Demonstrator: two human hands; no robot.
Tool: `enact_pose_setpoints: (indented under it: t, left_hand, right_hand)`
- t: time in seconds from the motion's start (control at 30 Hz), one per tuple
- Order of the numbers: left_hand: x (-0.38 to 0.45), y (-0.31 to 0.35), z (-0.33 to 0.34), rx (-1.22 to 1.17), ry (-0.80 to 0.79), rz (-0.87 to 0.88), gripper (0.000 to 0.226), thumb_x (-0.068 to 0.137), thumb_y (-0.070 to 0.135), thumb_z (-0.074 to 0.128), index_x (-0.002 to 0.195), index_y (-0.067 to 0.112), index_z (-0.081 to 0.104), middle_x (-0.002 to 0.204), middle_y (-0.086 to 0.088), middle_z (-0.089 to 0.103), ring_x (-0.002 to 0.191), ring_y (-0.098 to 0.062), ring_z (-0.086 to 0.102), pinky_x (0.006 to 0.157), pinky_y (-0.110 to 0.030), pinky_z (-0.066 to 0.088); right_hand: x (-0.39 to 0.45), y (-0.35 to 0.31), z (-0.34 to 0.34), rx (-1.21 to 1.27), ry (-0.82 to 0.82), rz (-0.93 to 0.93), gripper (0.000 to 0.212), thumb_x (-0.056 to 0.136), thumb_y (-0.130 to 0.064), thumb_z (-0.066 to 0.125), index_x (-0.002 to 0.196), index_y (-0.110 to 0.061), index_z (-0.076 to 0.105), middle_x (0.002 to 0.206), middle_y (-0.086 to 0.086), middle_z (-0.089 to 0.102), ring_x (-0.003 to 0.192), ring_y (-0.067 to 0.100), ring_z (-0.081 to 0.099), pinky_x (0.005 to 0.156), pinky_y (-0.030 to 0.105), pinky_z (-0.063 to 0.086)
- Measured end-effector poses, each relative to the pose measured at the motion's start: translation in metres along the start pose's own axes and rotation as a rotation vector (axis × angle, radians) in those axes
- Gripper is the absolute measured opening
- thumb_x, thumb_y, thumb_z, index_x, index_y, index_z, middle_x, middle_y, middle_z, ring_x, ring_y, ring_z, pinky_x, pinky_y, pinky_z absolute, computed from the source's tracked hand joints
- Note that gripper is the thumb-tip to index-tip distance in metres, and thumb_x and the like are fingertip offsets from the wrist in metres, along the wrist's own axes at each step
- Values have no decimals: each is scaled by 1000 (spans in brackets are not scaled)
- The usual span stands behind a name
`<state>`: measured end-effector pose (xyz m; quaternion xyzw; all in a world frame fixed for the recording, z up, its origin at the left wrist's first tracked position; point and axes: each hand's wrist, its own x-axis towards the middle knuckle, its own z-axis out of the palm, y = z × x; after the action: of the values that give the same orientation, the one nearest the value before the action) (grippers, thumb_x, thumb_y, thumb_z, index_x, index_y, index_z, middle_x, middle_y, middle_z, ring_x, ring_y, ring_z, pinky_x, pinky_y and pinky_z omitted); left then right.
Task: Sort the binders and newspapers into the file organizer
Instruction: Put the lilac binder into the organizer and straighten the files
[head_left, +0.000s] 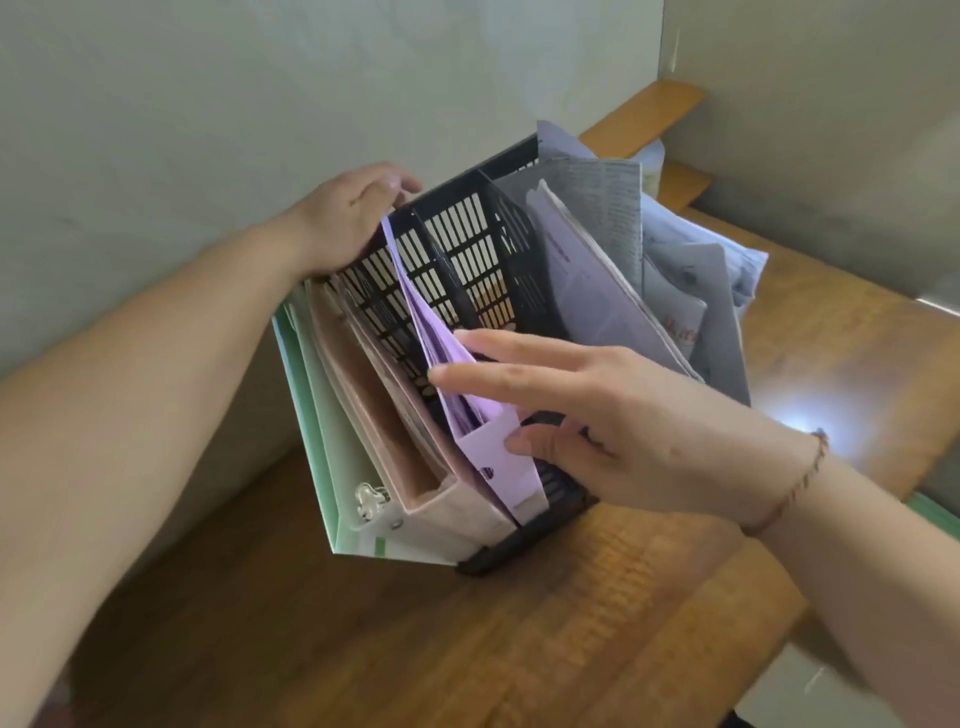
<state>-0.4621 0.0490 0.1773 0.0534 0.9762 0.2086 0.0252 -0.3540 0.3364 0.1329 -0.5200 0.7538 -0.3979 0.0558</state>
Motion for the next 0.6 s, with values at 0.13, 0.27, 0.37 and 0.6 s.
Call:
enact_pose_setpoints:
  t: [0.13, 0.27, 0.37, 0.6]
  left_hand:
    - [5, -8, 2, 57, -39, -40, 52, 101, 37, 24, 143, 14, 45, 143, -15, 50, 134, -24, 42, 112, -32, 29]
    - [-3, -26, 9, 219, -166, -115, 59, 101, 49, 25, 155, 25, 18, 162, -3, 23, 149, -18, 22, 123, -43, 16]
    - [-3, -22, 6, 170, -163, -153, 67, 100, 53, 32, 156, 23, 11, 164, -4, 18, 149, -21, 22, 122, -40, 17]
    - [0, -22, 10, 315, 8, -157, 27, 103, 41, 35, 95, 19, 48, 95, -13, 52, 90, -27, 48, 77, -35, 36]
  right_hand:
    - [-4, -1, 11, -47, 49, 7, 52, 94, -14, 55, 141, -35, 44, 146, -5, 47, 112, 9, 60, 89, 29, 52]
    - [-10, 1, 33, -127, 23, 84, 55, 94, -11, 54, 141, -36, 39, 126, -8, 63, 97, 11, 67, 73, 39, 56]
    - [-7, 3, 32, -177, -30, 106, 60, 95, -21, 52, 145, -42, 27, 114, -7, 66, 83, 18, 64, 67, 42, 54]
    - [10, 1, 17, -142, -18, -56, 42, 94, -21, 51, 136, -28, 53, 115, -2, 70, 90, 12, 69, 71, 38, 56]
